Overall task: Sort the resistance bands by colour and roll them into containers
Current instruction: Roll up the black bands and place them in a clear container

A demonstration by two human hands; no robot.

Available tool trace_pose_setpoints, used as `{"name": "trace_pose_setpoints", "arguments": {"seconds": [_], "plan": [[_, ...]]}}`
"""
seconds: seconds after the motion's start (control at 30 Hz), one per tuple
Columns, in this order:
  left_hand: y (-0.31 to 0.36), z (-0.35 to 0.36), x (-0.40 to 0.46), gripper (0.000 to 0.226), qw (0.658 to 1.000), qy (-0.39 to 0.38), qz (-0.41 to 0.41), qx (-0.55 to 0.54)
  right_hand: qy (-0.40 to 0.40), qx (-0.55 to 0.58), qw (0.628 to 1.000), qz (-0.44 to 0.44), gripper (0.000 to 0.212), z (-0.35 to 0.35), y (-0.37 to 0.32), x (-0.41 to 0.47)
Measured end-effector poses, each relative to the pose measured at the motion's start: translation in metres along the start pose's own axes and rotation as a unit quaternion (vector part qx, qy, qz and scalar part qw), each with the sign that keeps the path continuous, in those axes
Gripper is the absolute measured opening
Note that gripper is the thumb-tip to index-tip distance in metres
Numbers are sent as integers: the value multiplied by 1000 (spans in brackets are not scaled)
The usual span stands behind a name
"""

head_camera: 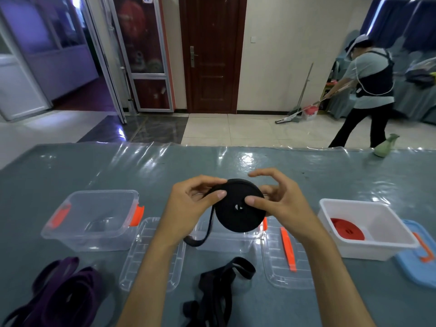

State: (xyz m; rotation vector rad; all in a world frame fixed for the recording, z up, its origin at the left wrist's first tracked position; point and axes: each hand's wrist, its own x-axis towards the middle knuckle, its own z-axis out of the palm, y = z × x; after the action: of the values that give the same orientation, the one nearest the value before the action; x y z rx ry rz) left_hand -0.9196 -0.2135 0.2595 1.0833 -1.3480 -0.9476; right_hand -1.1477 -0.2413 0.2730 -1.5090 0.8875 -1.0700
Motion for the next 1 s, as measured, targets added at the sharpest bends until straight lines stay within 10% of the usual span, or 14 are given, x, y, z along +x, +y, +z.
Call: {"name": "trace_pose_setpoints", "arguments": {"seconds": [1.0], "plan": [[2,2,-2,42,999,-48,8,-12,85,5,993,-81,28,8,-8,-6]]}}
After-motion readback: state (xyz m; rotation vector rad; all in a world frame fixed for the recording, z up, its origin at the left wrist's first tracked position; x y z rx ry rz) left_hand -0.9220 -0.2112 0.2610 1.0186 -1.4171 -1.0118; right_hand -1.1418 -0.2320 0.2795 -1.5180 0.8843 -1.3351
